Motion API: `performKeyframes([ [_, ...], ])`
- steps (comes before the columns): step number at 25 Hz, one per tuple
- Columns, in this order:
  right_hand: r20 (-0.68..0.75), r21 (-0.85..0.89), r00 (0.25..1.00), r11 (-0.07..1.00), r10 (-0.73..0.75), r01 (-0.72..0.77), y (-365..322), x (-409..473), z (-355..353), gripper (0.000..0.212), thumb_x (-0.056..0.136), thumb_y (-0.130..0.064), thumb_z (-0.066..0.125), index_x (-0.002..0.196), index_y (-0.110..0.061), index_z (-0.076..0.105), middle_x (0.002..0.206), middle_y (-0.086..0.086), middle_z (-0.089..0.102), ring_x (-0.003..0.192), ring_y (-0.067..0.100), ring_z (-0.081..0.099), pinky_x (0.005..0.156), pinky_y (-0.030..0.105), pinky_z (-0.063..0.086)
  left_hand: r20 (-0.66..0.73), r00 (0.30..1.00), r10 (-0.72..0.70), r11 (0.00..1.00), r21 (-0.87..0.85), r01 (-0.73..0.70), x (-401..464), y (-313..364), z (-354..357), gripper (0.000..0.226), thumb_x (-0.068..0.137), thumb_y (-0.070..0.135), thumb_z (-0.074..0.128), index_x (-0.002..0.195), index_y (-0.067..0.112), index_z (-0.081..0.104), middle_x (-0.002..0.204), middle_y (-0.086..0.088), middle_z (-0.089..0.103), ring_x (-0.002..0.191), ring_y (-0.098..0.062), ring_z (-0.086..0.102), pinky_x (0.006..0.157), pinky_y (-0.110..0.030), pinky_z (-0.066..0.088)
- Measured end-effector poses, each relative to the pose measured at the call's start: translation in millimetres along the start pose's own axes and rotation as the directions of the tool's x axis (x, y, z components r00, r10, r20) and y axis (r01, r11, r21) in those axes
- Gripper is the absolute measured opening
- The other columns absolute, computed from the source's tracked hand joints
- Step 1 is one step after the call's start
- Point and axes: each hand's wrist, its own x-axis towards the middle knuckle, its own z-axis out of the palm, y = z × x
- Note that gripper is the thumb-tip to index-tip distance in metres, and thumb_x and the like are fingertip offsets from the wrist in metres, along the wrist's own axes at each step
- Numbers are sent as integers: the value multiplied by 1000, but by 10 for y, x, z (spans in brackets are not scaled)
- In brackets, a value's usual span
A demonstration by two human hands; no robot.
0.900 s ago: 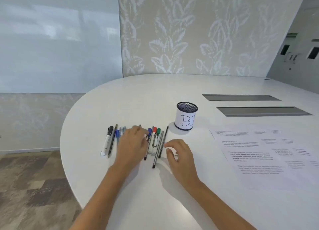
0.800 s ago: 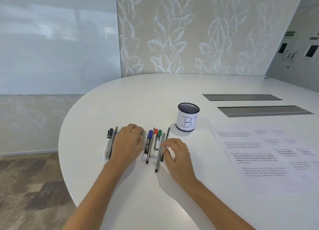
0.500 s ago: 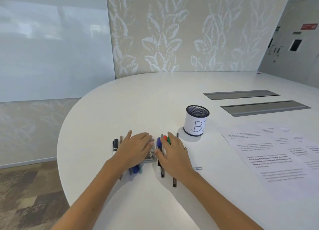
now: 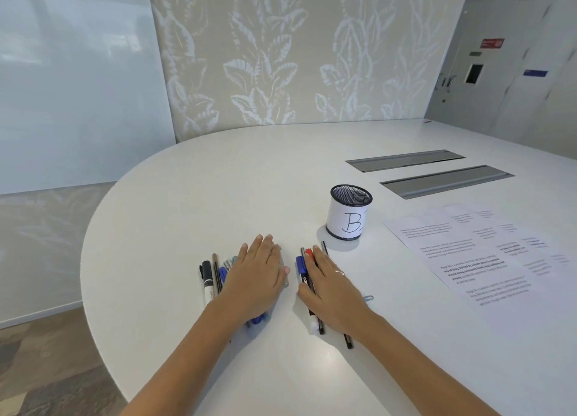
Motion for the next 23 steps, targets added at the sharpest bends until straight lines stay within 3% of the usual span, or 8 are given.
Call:
performKeyframes([
  [3,17,-19,999,999,-34,35,97,-149,-16,85,81,-55,-7,150,-10,12,159,9,10,147,19,3,118,35,15,39,999,-21,1000,23,21,228,54,13,66,95,43,4,146,4,17,157,-14,12,145,-29,6,116,-43,5],
  [6,26,16,1000,1000,1,-2,117,-333,-119,83,77,-53,5,150,-14,11,160,2,6,147,14,3,117,30,17,54,998,-29,1000,-6,30,447,218,21,56,101,34,22,146,2,16,157,-16,11,145,-29,4,117,-43,4],
  [15,71,-1,997,1000,-27,28,252,-733,-275,77,83,-52,10,151,-17,6,160,-3,-2,146,7,-6,114,21,10,61,996,-71,989,-122,78,494,448,-11,64,100,41,23,149,7,-1,158,-15,-7,146,-27,-1,116,-44,3],
  [20,178,75,966,982,-185,174,218,-901,-422,62,98,-37,30,151,-21,2,157,-12,-10,141,-3,-13,110,12,-1,104,933,-345,938,76,339,-67,-76,-49,59,99,42,20,150,16,6,159,-11,-6,145,-32,-3,115,-49,4],
  [23,224,101,936,962,-270,254,193,-925,-431,63,97,-40,30,151,-23,2,157,-14,-13,141,-5,-15,113,13,0,113,924,-365,931,66,359,-301,-200,-14,55,98,41,15,149,21,12,160,-5,3,144,-30,6,114,-45,11],
])
